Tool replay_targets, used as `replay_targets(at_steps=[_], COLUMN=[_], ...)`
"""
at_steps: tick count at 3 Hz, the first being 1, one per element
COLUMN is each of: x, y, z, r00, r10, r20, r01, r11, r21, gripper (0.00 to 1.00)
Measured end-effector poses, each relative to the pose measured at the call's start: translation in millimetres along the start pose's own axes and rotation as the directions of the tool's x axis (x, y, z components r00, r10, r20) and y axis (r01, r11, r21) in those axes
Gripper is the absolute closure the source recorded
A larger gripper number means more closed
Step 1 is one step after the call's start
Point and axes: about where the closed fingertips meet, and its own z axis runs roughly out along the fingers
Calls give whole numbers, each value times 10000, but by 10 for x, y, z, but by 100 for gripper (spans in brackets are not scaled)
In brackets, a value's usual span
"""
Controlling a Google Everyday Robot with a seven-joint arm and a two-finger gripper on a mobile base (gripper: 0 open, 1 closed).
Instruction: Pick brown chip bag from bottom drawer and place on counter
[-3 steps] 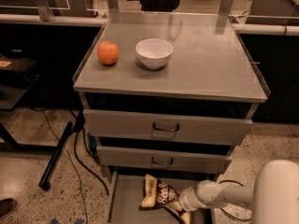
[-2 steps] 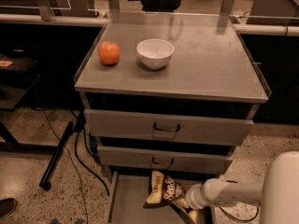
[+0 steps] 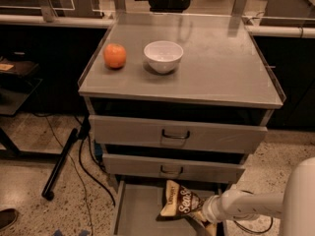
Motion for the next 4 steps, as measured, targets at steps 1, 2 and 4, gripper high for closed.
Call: replay_targets(at_steps=[1,2,4], x=[224,425,281], y=[29,138,-10], z=[-457,-1185,-1456], r00=[9989,9968,9974], r10=[451,766,696], r20=[-164,-243,-186], r01=[-443,-726,-658], r11=[9982,9882,9850], r21=[413,1351,1598], gripper=[100,100,100])
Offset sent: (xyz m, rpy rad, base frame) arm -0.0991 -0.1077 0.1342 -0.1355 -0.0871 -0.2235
